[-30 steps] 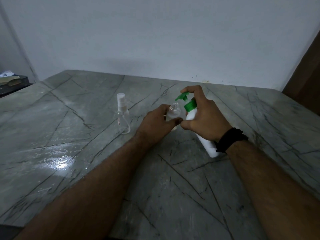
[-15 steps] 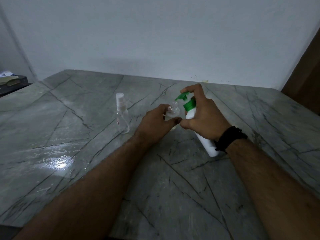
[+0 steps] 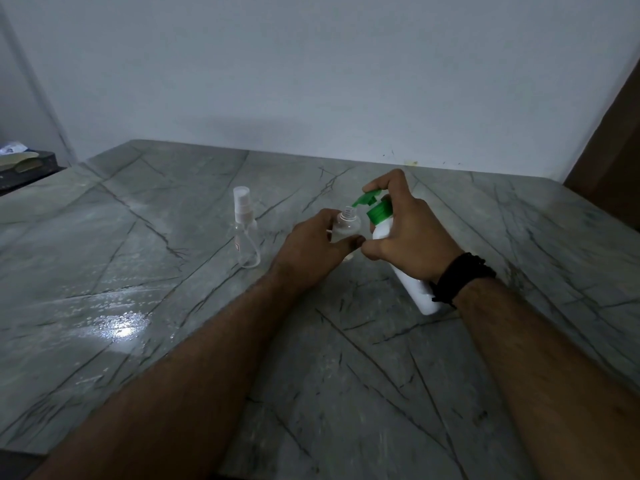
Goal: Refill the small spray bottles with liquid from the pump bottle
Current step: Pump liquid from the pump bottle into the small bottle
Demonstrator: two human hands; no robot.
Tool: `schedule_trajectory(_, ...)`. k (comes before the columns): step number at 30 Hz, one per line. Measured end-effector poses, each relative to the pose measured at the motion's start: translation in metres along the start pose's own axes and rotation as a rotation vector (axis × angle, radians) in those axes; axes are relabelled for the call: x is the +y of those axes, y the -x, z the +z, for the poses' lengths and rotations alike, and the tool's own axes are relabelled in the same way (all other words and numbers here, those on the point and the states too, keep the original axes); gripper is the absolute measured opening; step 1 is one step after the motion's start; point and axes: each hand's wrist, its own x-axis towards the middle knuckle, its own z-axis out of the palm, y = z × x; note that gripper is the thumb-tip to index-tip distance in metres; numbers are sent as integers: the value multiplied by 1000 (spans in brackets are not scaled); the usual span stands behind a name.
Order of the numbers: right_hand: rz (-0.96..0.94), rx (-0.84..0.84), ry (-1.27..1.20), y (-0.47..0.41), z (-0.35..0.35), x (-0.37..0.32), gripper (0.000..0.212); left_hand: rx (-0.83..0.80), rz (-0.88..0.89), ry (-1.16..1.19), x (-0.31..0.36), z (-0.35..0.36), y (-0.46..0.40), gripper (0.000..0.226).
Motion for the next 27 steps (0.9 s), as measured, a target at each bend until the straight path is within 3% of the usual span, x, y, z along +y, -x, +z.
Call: schedule_trajectory(27,-31,35,1,2,0,0,76,8,1,-6,0,0,0,55)
